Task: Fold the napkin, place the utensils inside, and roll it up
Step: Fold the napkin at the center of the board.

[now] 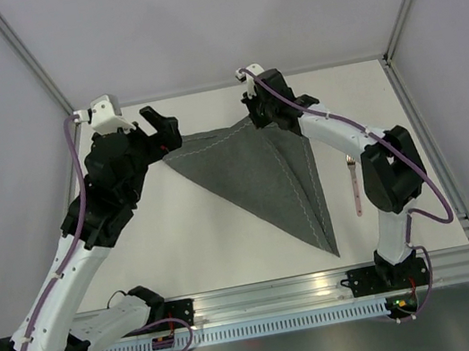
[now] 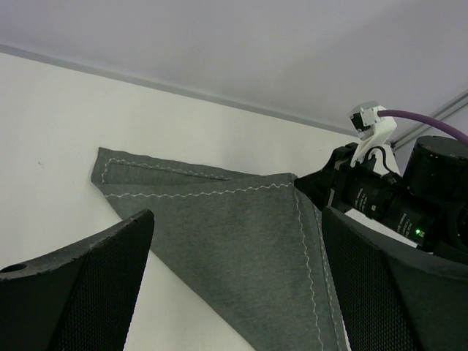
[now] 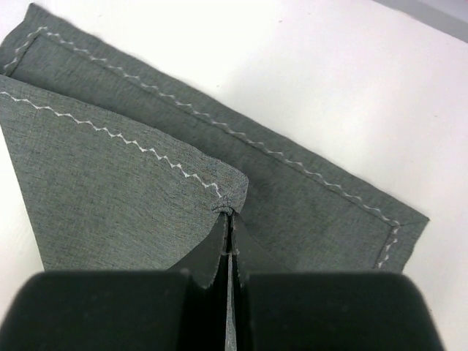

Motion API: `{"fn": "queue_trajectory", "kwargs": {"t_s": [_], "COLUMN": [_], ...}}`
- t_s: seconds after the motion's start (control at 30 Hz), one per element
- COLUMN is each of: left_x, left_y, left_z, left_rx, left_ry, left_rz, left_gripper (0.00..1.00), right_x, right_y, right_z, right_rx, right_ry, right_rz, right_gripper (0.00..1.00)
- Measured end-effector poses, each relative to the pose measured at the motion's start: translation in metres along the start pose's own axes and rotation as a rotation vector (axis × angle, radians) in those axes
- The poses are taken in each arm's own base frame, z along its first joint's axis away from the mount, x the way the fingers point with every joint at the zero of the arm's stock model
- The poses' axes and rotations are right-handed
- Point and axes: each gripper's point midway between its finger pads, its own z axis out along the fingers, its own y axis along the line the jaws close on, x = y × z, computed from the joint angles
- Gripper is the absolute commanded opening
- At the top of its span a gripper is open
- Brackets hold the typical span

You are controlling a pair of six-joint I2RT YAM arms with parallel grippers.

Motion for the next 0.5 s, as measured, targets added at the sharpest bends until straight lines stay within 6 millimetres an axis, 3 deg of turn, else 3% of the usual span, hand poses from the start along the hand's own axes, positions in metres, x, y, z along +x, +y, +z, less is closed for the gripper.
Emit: {"fn": "queue_trajectory", "kwargs": {"t_s": [0.17, 0.5], "left_x": [0.000, 0.013], "left_y": [-0.001, 0.003], "left_z": [0.002, 0.012], "left_rx": [0.003, -0.013], "left_ry": [0.000, 0.025], "left_rz": [-0.001, 0.010], "left_gripper": [1.00, 1.00], "right_x": [-0.003, -0.003], "right_y": [-0.023, -0.052], "right_z": [0.001, 0.003], "right_rx": [0.035, 0.077], "right_ry": [-0.014, -0.019], "right_rz": [0.029, 0.071], "right_gripper": [0.01, 0.01]}}
